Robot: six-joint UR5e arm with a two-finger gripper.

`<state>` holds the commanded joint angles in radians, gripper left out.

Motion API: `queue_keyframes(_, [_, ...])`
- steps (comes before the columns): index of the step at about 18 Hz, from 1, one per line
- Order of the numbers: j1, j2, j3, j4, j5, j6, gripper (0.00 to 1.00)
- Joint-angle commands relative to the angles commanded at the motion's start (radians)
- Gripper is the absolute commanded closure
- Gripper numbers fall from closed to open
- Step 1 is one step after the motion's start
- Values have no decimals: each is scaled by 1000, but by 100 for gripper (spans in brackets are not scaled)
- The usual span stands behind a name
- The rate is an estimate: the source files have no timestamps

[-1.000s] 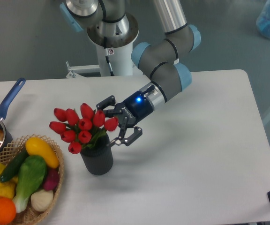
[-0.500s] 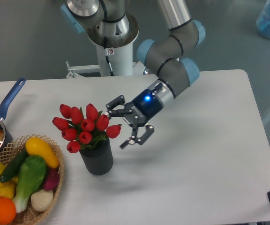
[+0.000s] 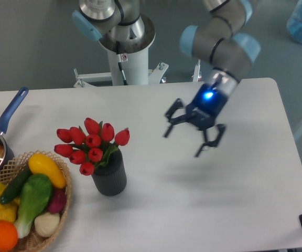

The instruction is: Insert the flowers into the vase

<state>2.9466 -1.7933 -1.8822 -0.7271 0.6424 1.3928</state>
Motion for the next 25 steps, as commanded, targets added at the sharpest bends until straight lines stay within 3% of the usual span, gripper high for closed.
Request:
queue_keyframes(6, [72, 25, 71, -2, 146, 0, 0])
queue_keyframes(9, [132, 77, 43, -3, 222, 29, 0])
queue_keyframes(11, [150, 115, 40, -11, 319, 48, 0])
queue_keyframes(15, [170, 166, 48, -24, 635, 74, 0])
queue_keyframes(17, [195, 189, 49, -40, 697, 95, 0])
queue_keyframes(20, [264, 204, 51, -89, 701, 115, 0])
queue_keyframes(25, [360, 236, 101, -248, 802, 215, 0])
